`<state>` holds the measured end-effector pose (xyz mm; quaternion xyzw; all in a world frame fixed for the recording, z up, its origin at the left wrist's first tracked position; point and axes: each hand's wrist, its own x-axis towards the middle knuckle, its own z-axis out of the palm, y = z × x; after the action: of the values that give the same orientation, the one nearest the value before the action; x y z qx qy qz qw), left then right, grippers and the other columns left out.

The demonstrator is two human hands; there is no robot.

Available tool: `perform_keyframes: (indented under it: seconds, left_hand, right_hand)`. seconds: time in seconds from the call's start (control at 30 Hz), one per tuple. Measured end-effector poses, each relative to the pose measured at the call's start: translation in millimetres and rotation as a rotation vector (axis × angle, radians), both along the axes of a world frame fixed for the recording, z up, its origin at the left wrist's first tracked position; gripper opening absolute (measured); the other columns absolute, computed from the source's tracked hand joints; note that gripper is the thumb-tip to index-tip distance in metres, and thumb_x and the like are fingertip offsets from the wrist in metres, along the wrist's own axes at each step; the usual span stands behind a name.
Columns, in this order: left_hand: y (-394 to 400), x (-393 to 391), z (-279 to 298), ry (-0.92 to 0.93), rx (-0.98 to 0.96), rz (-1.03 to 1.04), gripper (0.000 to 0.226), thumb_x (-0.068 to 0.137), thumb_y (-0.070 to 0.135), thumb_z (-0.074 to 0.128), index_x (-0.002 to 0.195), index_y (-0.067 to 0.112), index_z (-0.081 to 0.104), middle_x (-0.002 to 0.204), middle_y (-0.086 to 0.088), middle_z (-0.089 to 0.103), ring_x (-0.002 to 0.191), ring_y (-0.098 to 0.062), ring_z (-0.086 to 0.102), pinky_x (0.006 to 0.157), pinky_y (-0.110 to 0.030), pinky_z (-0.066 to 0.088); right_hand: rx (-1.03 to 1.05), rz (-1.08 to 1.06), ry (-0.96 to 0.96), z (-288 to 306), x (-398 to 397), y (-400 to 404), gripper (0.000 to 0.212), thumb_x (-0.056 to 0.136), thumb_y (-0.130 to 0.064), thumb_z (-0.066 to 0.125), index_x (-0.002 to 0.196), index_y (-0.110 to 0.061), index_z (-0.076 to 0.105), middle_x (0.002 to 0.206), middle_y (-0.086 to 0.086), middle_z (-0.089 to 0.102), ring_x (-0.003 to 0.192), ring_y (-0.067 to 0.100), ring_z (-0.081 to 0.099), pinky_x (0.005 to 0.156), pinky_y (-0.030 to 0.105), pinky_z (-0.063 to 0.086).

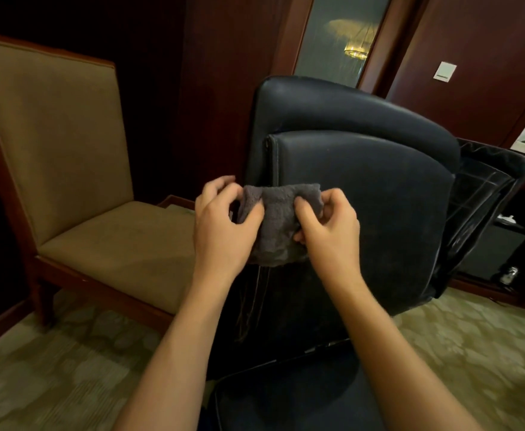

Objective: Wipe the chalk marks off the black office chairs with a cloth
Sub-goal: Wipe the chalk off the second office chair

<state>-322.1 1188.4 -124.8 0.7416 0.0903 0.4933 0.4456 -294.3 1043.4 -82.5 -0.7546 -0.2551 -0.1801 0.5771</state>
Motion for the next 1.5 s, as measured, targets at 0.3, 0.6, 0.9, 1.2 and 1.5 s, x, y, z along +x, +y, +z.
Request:
perform_keyframes:
  seconds: [0.3, 0.6, 0.9, 1.2, 1.5]
  left_hand:
    - [-8.0, -19.3, -39.2, 0.057, 0.072, -0.033, 0.015, 0.085, 0.021, 0.076, 0.082, 0.021, 0.06, 0.142, -0.002, 0.051, 0.133, -0.02, 0.042, 0.106, -0.023, 0.028]
    - [-6.0, -3.9, -7.2, 0.023, 0.054, 0.081, 0.014, 0.09, 0.024, 0.069, 0.098, 0.012, 0.07, 0.136, -0.01, 0.052, 0.128, -0.026, 0.045, 0.099, -0.022, 0.029]
    - [-28.5, -36.9, -81.7, 0.185, -0.038, 0.219, 0.038, 0.09, 0.036, 0.068, 0.063, 0.03, 0.043, 0.052, 0.009, 0.042, 0.05, -0.013, 0.047, 0.046, -0.028, 0.031]
    - [-30.7, -11.1, -32.1, 0.016, -0.008, 0.259, 0.025, 0.098, 0.031, 0.062, 0.076, 0.023, 0.053, 0.056, 0.012, 0.046, 0.05, -0.01, 0.043, 0.052, -0.026, 0.026]
    - [-32.8, -38.2, -152.8, 0.289, -0.027, 0.238, 0.02, 0.092, 0.027, 0.068, 0.075, 0.02, 0.061, 0.056, -0.001, 0.062, 0.054, -0.031, 0.063, 0.052, -0.027, 0.034]
  right_hand:
    - [0.014, -0.038, 0.042, -50.2, -15.0, -14.2, 0.012, 0.094, -0.016, 0.066, 0.086, -0.014, 0.057, 0.068, 0.004, 0.064, 0.056, 0.008, 0.063, 0.052, 0.019, 0.05]
    - [-0.15, -0.066, -0.057, 3.5, -0.1, 7.5, 0.03, 0.085, -0.042, 0.074, 0.096, -0.021, 0.056, 0.085, -0.004, 0.067, 0.078, 0.005, 0.067, 0.072, 0.038, 0.059]
    - [-0.178, -0.122, -0.12, -82.1, -36.4, 4.5, 0.019, 0.088, -0.032, 0.071, 0.088, -0.021, 0.055, 0.073, -0.008, 0.063, 0.067, 0.006, 0.064, 0.06, 0.043, 0.056]
    - [-0.188, -0.216, -0.289, -20.7, -18.2, 15.1, 0.02, 0.093, -0.031, 0.067, 0.089, -0.019, 0.051, 0.069, -0.008, 0.059, 0.064, 0.005, 0.061, 0.06, 0.035, 0.054]
    - [-0.32, -0.122, -0.143, -139.1, -52.8, 0.2, 0.02, 0.084, -0.033, 0.067, 0.08, -0.027, 0.049, 0.067, -0.011, 0.056, 0.06, 0.006, 0.058, 0.054, 0.036, 0.052]
